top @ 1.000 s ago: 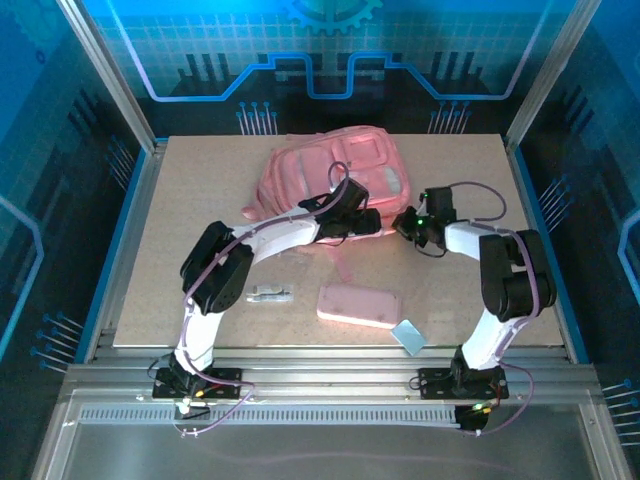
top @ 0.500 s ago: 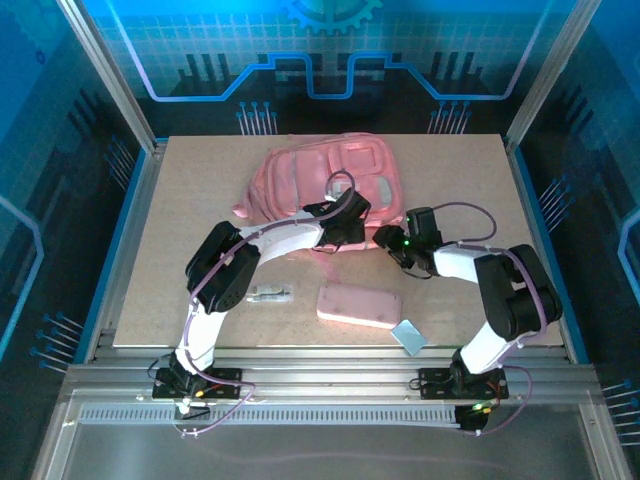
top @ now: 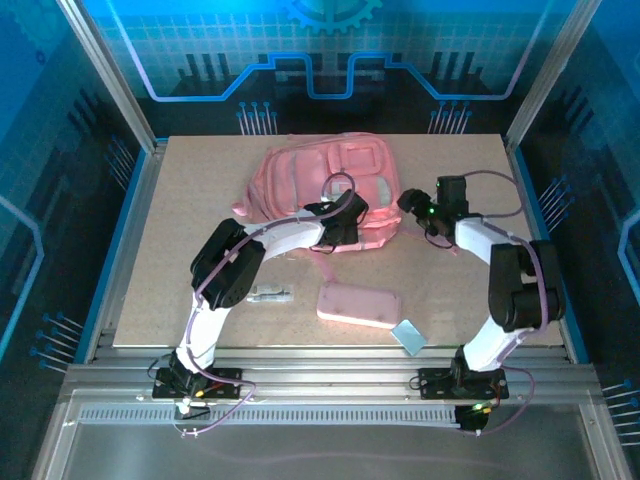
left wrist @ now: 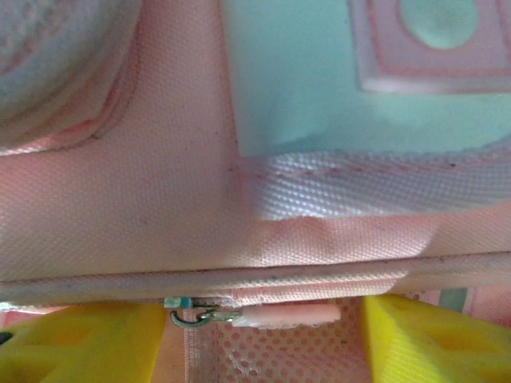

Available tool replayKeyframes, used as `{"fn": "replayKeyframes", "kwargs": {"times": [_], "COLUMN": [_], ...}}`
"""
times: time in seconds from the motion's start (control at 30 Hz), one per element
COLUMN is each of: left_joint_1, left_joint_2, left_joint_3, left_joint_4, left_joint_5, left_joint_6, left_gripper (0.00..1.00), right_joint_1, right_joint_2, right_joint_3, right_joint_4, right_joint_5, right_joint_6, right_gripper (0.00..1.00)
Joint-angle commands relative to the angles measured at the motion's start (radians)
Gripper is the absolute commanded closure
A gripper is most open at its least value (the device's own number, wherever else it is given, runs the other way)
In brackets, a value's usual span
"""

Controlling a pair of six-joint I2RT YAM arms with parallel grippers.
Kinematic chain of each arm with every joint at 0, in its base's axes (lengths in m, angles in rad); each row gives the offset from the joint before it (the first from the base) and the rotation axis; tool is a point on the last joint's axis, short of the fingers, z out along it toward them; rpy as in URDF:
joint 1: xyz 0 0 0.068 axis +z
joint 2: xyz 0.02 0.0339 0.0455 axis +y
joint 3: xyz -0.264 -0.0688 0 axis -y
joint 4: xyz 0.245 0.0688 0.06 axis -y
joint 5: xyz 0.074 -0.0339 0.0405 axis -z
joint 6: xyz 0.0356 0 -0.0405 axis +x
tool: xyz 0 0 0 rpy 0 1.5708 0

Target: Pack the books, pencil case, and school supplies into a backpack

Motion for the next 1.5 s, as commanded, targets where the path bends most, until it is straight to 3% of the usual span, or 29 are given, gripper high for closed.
{"fn": "replayKeyframes", "kwargs": {"times": [0.0,0.17,0.3,0.4,0.5,0.7,1.13,1.33,1.47], "left_joint_1": [0.026,0.027,0.039,0.041,0.040,0.043,0.059,0.083,0.087], "left_joint_2": [0.021,-0.016,-0.035,-0.069,-0.127,-0.197,-0.067,-0.014,-0.022], "left_joint_3": [-0.003,-0.025,-0.034,-0.047,-0.086,-0.123,-0.047,-0.036,-0.054], "left_joint_4": [-0.069,-0.073,-0.082,-0.095,-0.097,-0.112,-0.021,0.028,0.025], "left_joint_5": [-0.051,-0.090,-0.102,-0.111,-0.118,-0.153,-0.002,0.055,0.049], "left_joint_6": [-0.002,0.017,0.024,0.034,0.047,0.072,0.004,-0.037,-0.039], "left_gripper": [0.37,0.42,0.52,0.53,0.53,0.48,0.46,0.55,0.73], "right_joint_1": [-0.010,0.017,0.029,0.026,0.022,0.027,0.033,0.034,0.032], "right_joint_2": [0.114,0.256,0.282,0.274,0.261,0.250,0.246,0.246,0.244], "right_joint_3": [0.083,0.142,0.108,0.089,0.080,0.082,0.092,0.094,0.094], "right_joint_4": [0.012,0.048,0.108,0.117,0.107,0.105,0.092,0.088,0.093], "right_joint_5": [-0.056,-0.140,-0.157,-0.156,-0.151,-0.159,-0.165,-0.168,-0.170], "right_joint_6": [-0.024,0.047,0.098,0.101,0.090,0.081,0.056,0.051,0.049], "right_gripper": [0.22,0.31,0.62,0.78,0.88,0.89,0.91,0.96,1.00]}}
